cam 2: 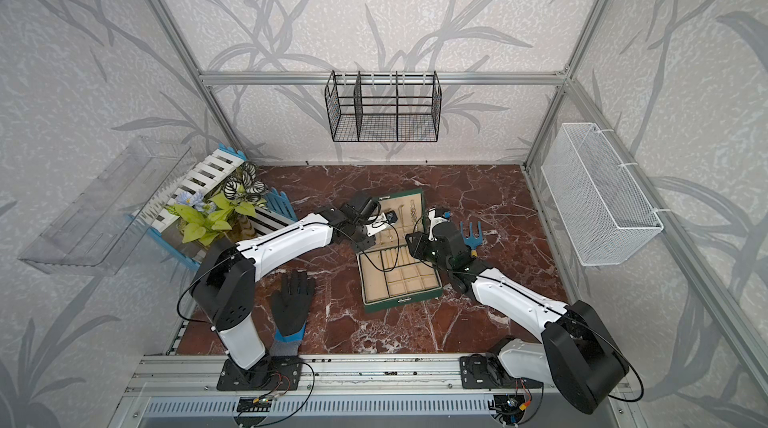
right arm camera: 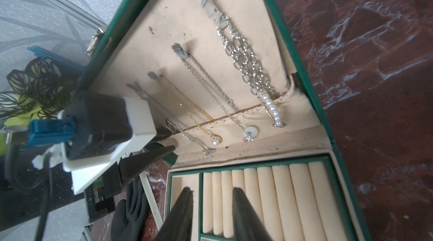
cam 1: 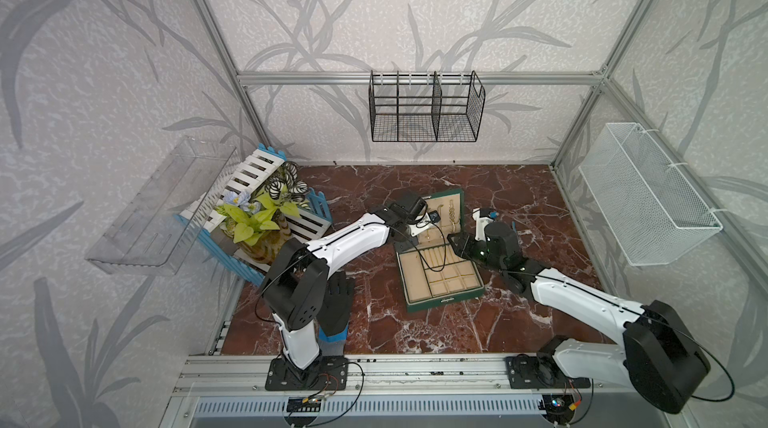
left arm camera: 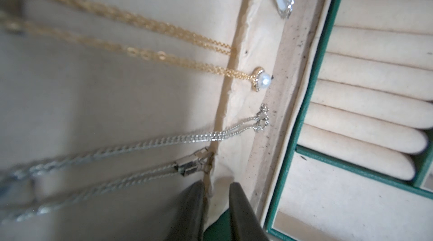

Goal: Put jewelry chain into jewelry box
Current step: Open the storage slot of the jewelry box.

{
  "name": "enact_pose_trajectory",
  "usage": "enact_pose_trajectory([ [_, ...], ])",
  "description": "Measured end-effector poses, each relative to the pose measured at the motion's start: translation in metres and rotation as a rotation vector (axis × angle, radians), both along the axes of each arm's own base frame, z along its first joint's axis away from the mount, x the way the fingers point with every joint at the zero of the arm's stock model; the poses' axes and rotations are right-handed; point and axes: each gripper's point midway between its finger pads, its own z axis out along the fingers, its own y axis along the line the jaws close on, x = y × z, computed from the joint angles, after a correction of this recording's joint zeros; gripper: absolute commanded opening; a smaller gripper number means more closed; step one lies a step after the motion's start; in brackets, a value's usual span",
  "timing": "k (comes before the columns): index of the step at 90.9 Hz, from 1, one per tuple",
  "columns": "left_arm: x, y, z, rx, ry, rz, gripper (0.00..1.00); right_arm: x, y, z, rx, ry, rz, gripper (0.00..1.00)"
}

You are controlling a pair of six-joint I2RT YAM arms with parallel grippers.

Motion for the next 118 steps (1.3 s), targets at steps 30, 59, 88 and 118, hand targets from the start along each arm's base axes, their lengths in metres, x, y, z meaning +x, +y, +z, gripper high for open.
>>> enact_pose_trajectory([
  [30,0.002,0.003,-0.003,0.011,-0.001,0.027,0.00,-0.002,0.001,-0.001,0.002,0.006,0.010,0.32],
  [59,-0.008,0.002,0.007,-0.165,-0.034,0.044,0.00,-0.002,0.021,-0.007,0.011,0.035,0.080,0.31],
  [88,-0.007,0.000,0.005,-0.327,-0.011,0.054,0.00,0.013,0.067,0.002,0.029,0.012,0.157,0.23],
  [118,-0.008,-0.001,0.005,-0.394,-0.006,0.039,0.00,0.033,0.094,-0.005,0.060,0.012,0.176,0.19],
])
